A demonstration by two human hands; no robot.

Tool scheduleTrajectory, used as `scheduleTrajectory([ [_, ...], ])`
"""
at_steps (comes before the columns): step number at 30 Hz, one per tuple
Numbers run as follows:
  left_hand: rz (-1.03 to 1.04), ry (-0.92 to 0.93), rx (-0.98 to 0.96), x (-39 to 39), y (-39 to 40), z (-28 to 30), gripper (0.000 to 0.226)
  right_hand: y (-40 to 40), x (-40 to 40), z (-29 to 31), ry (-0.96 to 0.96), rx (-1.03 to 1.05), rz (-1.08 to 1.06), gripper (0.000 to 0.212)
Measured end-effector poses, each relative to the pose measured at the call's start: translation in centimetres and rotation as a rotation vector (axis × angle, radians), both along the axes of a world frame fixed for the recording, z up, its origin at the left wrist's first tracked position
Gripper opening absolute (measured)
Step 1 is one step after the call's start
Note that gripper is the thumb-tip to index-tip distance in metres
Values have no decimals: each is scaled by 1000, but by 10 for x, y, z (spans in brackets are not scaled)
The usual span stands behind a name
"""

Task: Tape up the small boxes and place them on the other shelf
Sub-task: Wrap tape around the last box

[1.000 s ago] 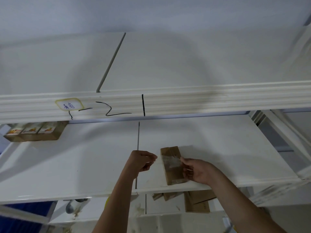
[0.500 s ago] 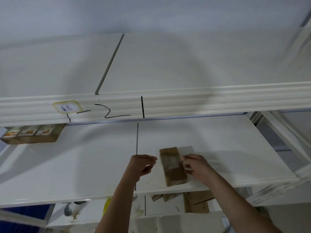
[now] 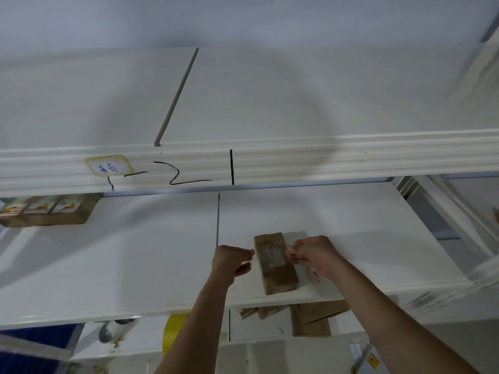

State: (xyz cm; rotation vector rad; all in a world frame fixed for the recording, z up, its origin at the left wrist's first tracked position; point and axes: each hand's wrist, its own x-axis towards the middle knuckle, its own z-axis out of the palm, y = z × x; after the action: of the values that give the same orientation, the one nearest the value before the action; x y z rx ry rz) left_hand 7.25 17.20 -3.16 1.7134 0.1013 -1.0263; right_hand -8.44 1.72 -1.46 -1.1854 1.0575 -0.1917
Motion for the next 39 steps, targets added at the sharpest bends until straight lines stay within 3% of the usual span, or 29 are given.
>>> scheduleTrajectory([
  [4, 54, -92, 57, -3, -4, -8, 15, -3, 2, 1, 24, 44, 20, 35],
  [11, 39, -32, -26, -4, 3, -12, 28, -12, -3, 3, 157, -6, 60, 22],
  [17, 85, 2, -76, -8, 6, -15, 14, -15, 0, -7, 170, -105, 49, 20],
  [21, 128, 19, -18, -15, 4, -19, 13, -17, 0, -17, 230, -195, 82, 6],
  [26, 161, -2, 34, -21, 3, -25, 23, -19, -3, -29, 254, -295, 127, 16],
  [31, 192, -99, 95, -25, -3, -32, 23, -27, -7, -31, 263, -210, 121, 9],
  [39, 230, -122, 38, -29, -2, -38, 26, -36, -2, -34, 276, -244, 158, 7],
])
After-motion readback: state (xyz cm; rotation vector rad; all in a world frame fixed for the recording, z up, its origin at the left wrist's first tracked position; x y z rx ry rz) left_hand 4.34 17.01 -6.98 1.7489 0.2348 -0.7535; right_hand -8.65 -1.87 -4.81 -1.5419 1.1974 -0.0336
